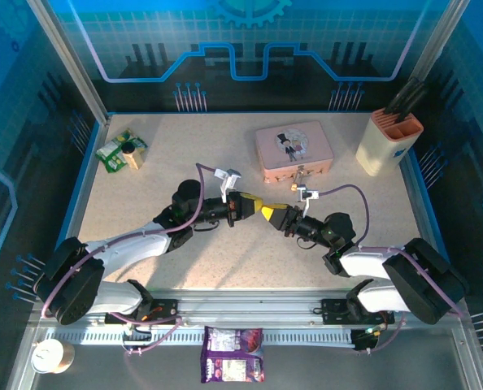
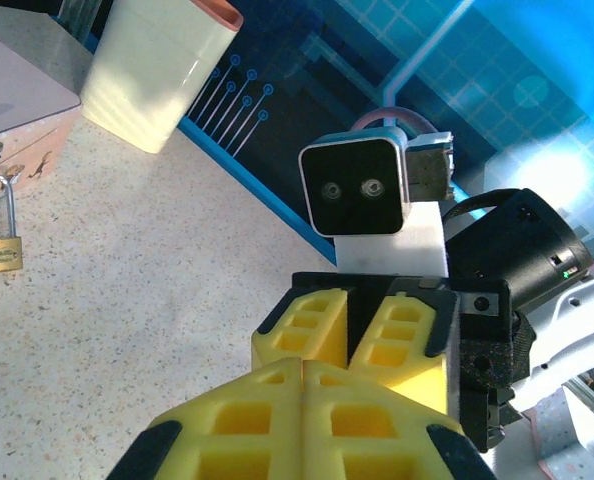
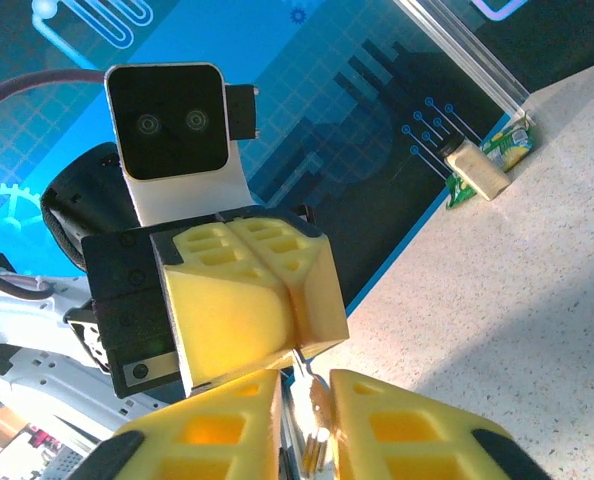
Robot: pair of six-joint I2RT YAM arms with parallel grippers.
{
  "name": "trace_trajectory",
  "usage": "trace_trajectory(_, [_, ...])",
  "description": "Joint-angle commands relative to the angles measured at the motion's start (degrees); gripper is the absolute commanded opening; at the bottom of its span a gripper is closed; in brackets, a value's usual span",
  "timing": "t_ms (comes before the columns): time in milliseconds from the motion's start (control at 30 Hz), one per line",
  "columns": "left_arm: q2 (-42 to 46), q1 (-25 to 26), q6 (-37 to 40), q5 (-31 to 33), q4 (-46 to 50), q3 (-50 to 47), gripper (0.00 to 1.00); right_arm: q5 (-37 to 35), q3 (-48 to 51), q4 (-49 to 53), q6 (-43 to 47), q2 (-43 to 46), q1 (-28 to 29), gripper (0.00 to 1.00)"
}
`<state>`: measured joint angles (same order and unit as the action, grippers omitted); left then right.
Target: Unlock the padlock with the key
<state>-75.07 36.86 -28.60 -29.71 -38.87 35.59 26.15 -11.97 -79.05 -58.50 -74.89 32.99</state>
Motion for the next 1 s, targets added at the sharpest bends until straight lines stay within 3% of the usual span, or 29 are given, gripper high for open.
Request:
trace_trajectory(0, [-0.69,-0.39,-0.44,-0.76,-1.92,1.76,0.00,0.52,-1.03,-2.57,0.84,1.12,0.67,0.17])
trace_trajectory(233, [-0.31,-0.45,0.20,0.24,0.33,2.36,0.00,-0.62,-0.02,-1.58,-0.62,2.22,-1.07,0.04])
trace_trajectory(367, [1.29,-0.48,1.72,2.90,5.01,3.15,0.16,-1.02,0.29,7.57,-0.27,5.89,-4.07,0.00])
trace_trajectory(500, [3.38,-0.73,2.97,10.40,14.20,4.95,0.41,-1.48,-2.39,27.69,4.24,14.79,-6.28,0.00])
trace_trajectory(600, [4.18,-2.25,0.54,17.20,20.68,5.96,0.58,-7.97,-7.55,55.08,13.71,25.66,-6.63,0.00])
trace_trajectory(667, [3.15,-3.06,-1.31,21.15,26.85,8.61,0.59,-15.30,-11.92,72.53,20.26,31.94,-6.83,0.00])
trace_trajectory(733, [0.82,-2.95,-1.61,23.42,32.55,11.98,0.60,-19.99,-14.64,82.43,24.96,36.13,-7.47,0.00])
trace_trajectory(967, [-11.15,3.91,0.31,30.69,39.35,22.92,0.67,-27.89,-19.77,99.90,33.01,45.50,-8.81,0.00])
